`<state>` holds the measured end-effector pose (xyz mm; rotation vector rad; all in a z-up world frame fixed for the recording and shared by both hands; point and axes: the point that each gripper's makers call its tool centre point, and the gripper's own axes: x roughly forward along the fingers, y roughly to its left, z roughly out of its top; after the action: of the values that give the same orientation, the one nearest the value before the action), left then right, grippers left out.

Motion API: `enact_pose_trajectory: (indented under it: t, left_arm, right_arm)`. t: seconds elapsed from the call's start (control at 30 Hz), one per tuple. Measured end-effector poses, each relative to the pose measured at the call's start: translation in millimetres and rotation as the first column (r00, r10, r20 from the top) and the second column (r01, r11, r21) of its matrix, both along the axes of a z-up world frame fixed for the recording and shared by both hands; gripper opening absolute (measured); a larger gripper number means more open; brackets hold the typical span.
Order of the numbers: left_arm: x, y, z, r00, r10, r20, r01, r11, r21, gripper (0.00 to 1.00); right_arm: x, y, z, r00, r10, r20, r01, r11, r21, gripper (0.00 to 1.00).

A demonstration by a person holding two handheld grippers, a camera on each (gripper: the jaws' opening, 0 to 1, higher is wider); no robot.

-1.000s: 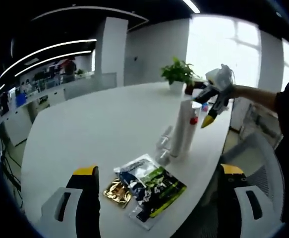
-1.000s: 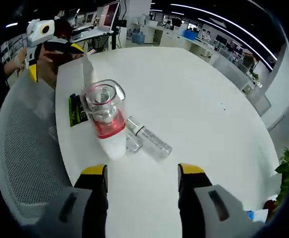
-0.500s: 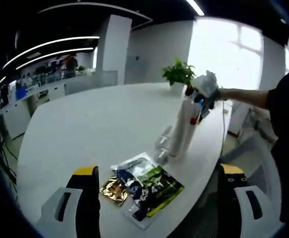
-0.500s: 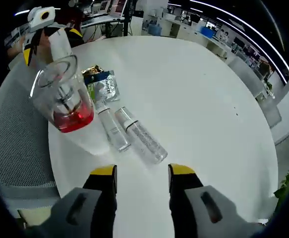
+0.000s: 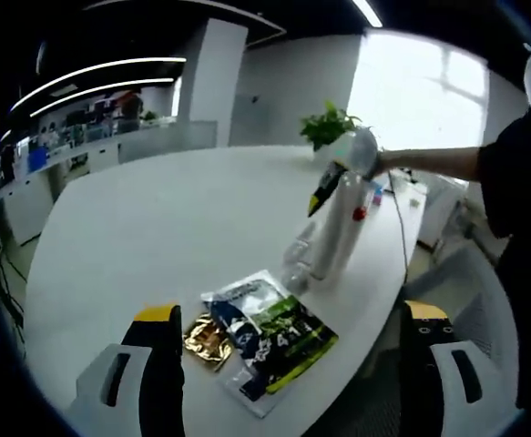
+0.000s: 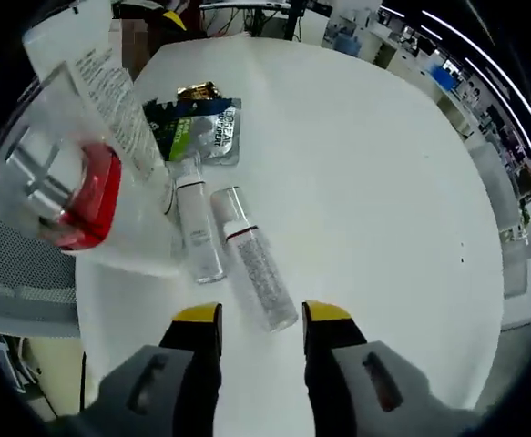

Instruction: Arrange the skincare products in the storage area until every visible bottle or jar stands upright without overlapping.

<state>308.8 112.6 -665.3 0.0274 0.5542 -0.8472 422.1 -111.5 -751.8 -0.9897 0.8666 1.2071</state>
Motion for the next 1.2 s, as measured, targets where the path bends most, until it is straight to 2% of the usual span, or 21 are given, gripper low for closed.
enact_pose_trajectory:
  t: [0.13,0.17,0.23,0.4,0.53,0.63,0.8,1.0,1.13,1.17,1.2]
  left_arm:
    - [1.9,-1.3,0.3,1.000,0.001,0.005,-0.001,1.000,-0.007,0.97]
    - [1.6,-2.1,0.4,1.000,-0.004,0.005,0.004,1.000,-0.006,0.97]
    - [1.1,-2.5,-0.3,1.000,-0.008,0.000,0.008,1.000,-0.004,0.97]
    - [1.8,-0.2,-3.3,1.000,0.005,-0.012,-0.005,1.000,-0.001,0.97]
    - [1.0,0.5,-4.0,1.000,0.010,-0.011,-0.010,1.000,-0.001,0.97]
    - [1.2,1.7,-3.9,1.000,0.017,-0.012,-0.017,1.000,-0.003,0.97]
    - [2.9,2.8,-3.8,1.000,0.024,-0.013,-0.024,1.000,-0.002,0.97]
    - [2.8,0.8,-3.2,1.000,0.022,-0.012,-0.022,1.000,-0.007,0.97]
    - [1.6,-0.1,-3.3,1.000,0.015,-0.014,-0.015,1.000,-0.003,0.97]
    - [1.5,0.0,-2.2,1.000,0.016,-0.011,-0.016,1.000,-0.005,0.97]
    - [1.5,0.2,-1.5,1.000,0.017,-0.009,-0.017,1.000,-0.006,0.97]
  right_arm:
    - [-2.9,3.0,-7.9,0.994,0.106,-0.037,-0.107,0.993,-0.045,0.33]
    - [-3.3,4.9,-9.3,0.994,0.100,-0.045,-0.102,0.994,-0.046,0.32]
    - [-4.0,6.8,-12.8,0.987,0.145,-0.064,-0.149,0.986,-0.069,0.32]
    - [-1.0,9.9,-21.4,0.976,0.193,-0.097,-0.203,0.973,-0.109,0.30]
    - [-5.6,11.1,-26.3,0.959,0.237,-0.158,-0.257,0.959,-0.122,0.28]
    - [-3.3,9.9,-29.1,0.950,0.260,-0.170,-0.286,0.946,-0.150,0.24]
    - [-4.2,12.0,-31.3,0.944,0.256,-0.207,-0.288,0.947,-0.141,0.21]
    - [-5.0,10.3,-32.8,0.943,0.260,-0.209,-0.295,0.942,-0.161,0.20]
    - [-3.5,7.7,-31.9,0.955,0.210,-0.210,-0.242,0.960,-0.142,0.19]
    - [0.7,7.3,-30.4,0.967,0.169,-0.190,-0.196,0.971,-0.133,0.19]
    - [1.6,5.8,-28.8,0.971,0.142,-0.193,-0.168,0.978,-0.127,0.19]
